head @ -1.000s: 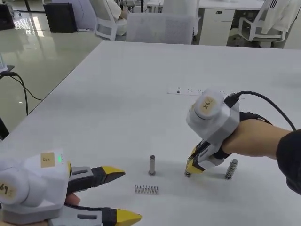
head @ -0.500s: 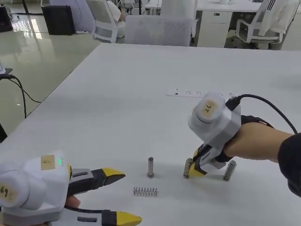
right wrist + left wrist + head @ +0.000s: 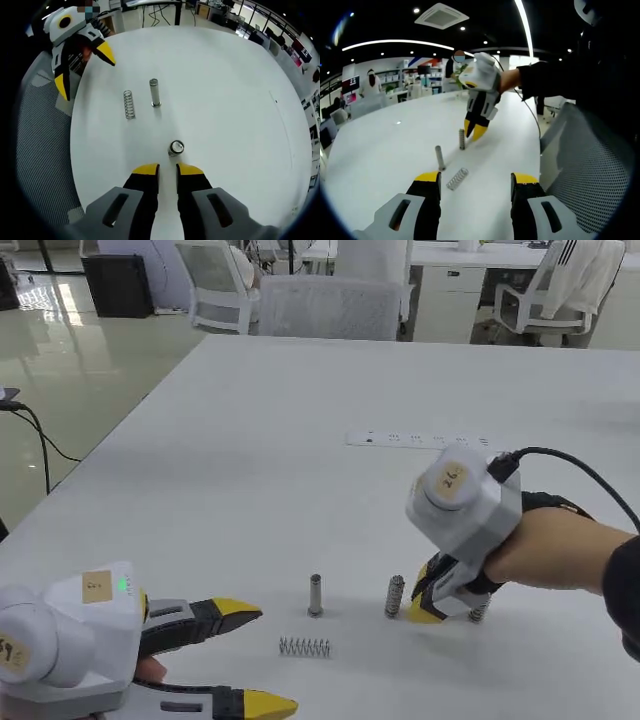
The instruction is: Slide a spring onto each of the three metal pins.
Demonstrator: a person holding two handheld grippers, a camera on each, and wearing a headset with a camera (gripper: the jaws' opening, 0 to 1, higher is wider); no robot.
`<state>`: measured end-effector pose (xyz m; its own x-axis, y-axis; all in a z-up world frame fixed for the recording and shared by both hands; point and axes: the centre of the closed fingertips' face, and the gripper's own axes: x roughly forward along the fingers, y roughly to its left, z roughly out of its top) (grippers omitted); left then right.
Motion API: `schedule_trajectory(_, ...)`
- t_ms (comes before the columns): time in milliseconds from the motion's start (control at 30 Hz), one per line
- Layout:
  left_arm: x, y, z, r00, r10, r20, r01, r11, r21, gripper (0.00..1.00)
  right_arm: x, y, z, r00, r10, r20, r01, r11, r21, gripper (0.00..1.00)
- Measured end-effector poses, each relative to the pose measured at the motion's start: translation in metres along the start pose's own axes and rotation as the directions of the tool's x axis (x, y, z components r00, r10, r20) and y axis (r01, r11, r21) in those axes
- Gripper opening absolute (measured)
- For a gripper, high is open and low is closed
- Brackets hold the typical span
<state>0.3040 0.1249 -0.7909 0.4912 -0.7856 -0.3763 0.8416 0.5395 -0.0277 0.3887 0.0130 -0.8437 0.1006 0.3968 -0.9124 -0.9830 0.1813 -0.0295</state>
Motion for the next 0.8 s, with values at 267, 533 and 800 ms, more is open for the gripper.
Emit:
schedule_trajectory(267, 0.0, -0.001, -0.001, 1.0, -0.002, -0.002, 0.002, 1.0, 0.002, 0.51, 0.001, 0.015, -0.002, 0.9998, 0.018, 0.0, -0.018, 1.0, -0.007, 0.1)
schedule_trajectory(533, 0.0, -0.001, -0.001, 1.0, -0.003, -0.001, 0.003, 1.0, 0.005, 0.51, 0.003, 0.034, 0.005, 0.9989, 0.047, 0.006, -0.047, 0.998, -0.03, 0.1)
schedule_trajectory(800, -0.001, -0.002, -0.002, 1.0, -0.002, -0.003, 0.002, 1.0, 0.008, 0.51, 0.008, 0.052, 0.023, 0.9969, 0.076, 0.019, -0.074, 0.994, -0.081, 0.1)
